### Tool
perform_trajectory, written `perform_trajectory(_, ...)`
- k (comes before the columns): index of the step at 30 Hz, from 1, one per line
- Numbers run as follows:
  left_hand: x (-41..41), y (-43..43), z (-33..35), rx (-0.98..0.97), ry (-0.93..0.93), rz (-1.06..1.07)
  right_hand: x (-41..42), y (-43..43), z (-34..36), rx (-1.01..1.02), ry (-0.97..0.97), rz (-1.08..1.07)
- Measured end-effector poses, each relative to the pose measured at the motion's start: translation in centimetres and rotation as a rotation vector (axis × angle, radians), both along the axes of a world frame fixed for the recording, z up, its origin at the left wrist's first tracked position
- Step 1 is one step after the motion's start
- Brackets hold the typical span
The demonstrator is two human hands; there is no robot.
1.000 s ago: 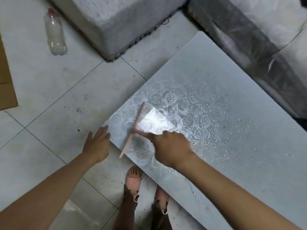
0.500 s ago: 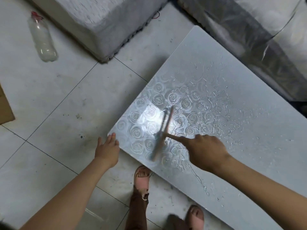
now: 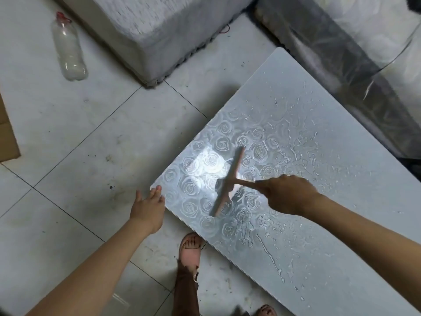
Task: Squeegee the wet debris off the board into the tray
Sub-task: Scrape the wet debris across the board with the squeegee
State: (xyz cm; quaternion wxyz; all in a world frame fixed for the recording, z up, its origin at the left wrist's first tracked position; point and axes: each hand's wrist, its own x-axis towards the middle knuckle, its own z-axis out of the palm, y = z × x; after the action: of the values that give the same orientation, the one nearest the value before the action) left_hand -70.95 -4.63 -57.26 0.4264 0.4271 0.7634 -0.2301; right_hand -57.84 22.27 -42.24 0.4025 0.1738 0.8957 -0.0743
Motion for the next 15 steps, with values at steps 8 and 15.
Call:
perform_trajectory(8, -0.4, 0.1, 0.1, -0.009, -0.004, -0.054, -5.3, -7.1, -0.4, -0.072, 0.193, 0.194)
perform_trajectory(15, 0.0, 0.0, -0.4, -0.013, 0.041, -0.080, -0.2, -2.5, -1.6, -0.047, 0.078, 0.088)
